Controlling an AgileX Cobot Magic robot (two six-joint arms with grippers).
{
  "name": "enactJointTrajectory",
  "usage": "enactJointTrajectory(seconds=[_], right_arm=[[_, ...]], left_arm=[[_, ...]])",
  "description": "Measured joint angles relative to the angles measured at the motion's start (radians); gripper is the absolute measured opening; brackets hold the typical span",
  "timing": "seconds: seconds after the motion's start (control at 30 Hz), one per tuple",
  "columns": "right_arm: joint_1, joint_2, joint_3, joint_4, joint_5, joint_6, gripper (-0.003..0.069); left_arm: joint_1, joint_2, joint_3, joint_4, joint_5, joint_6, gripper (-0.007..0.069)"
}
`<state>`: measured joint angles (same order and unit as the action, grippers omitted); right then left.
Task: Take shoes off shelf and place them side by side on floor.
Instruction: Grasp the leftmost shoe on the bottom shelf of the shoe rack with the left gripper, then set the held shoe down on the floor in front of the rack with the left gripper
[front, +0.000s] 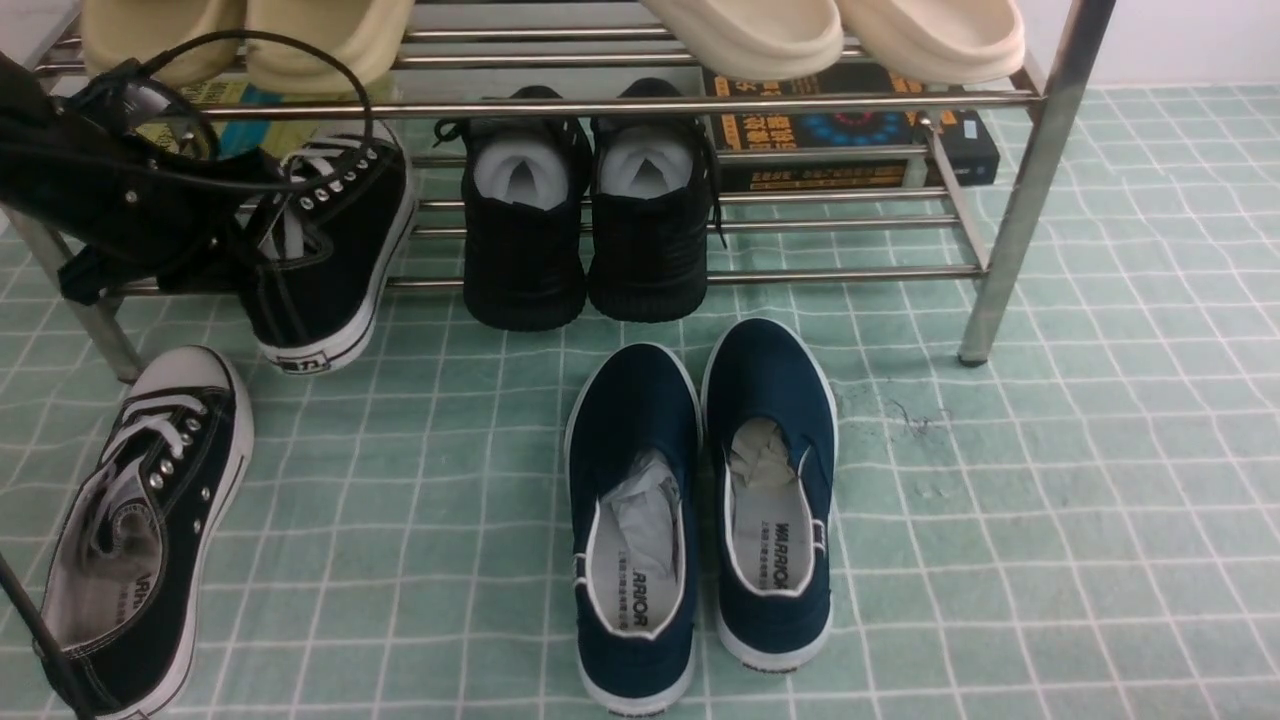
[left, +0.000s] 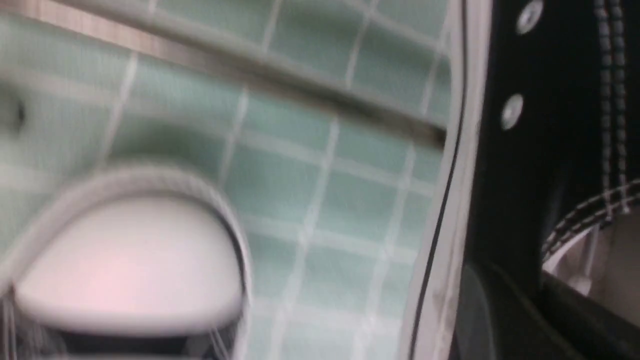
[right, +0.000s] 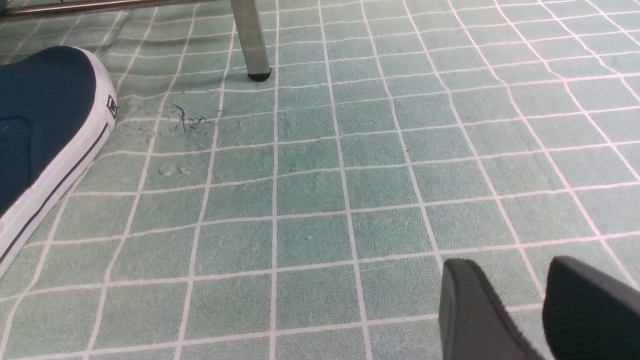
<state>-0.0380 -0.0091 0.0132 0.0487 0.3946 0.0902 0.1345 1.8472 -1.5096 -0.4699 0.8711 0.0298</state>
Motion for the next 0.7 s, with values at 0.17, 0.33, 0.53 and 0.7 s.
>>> enactJointTrajectory(seconds=[0.17,0.33,0.53,0.7], right_arm=[[0.0,0.0,0.0,0.0,0.0,0.0,0.0239],[0.0,0.0,0.0,0.0,0.0,0.0,0.0239],[0.0,0.0,0.0,0.0,0.0,0.0,0.0239],[0.0,0.0,0.0,0.0,0.0,0.0,0.0239]], left_arm=[[0.0,-0.107,0.007,0.056,0.152,-0.074,0.0017],[-0.034,-0.21,0.074,0.134,0.16,-0.138,0.0017],[-0.232,-0.356,0.307,0.3,0.072,-0.283,0.0019],[-0.279,-0.387,0.416,0.344,-0.015,-0.378,0.0019]])
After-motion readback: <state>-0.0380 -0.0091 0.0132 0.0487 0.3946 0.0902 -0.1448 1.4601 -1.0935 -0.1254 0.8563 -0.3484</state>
